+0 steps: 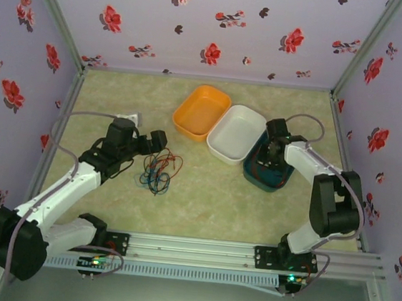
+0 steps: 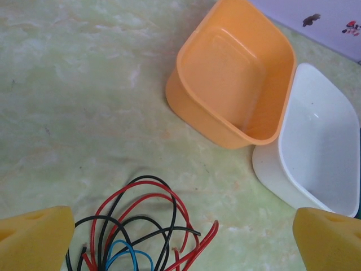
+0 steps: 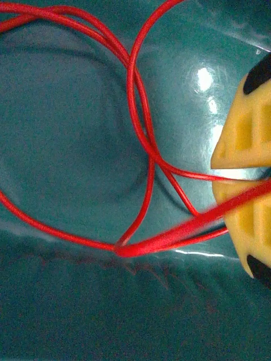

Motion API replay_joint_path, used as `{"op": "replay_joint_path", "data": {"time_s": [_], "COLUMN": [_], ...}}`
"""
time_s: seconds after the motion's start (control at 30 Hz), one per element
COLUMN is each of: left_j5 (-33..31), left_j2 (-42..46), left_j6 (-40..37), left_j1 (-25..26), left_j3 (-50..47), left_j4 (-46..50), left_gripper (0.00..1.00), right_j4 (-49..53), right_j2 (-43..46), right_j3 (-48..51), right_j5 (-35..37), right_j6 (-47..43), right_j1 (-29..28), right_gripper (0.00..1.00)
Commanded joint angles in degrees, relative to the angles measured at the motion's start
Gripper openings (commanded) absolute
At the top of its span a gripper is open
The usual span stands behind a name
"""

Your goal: Untangle the cables

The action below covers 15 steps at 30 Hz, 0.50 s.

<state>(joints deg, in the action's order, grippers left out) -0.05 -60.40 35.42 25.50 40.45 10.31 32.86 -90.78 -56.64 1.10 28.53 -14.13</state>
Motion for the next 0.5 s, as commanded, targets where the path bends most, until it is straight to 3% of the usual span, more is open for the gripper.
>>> {"op": "replay_joint_path", "data": {"time_s": [0.0,0.3,0.47], "left_j5": [-1.3,-1.4,-1.4], "left_j2": [-0.6,-0.6,-0.6], "left_j6": [-1.2,-1.5,-1.5], "left_j1": [-0.3,-0.7,-0.7], "left_j3": [1.6,1.8,1.7], "left_j4": [1.3,1.5,1.5], "left_gripper": [1.0,1.0,1.0], "right_j4": [2.3,7.9,8.5], "right_j2": [3.6,11.2,14.6], "right_j3": [-1.6,-3.4,-4.2], "right_j5": [0.1,3.1,3.4], "right_j6": [-1.3,-2.5,-2.3], "right_j1": [0.5,0.4,0.2], "right_gripper": [0.22,0.37,0.4]}}
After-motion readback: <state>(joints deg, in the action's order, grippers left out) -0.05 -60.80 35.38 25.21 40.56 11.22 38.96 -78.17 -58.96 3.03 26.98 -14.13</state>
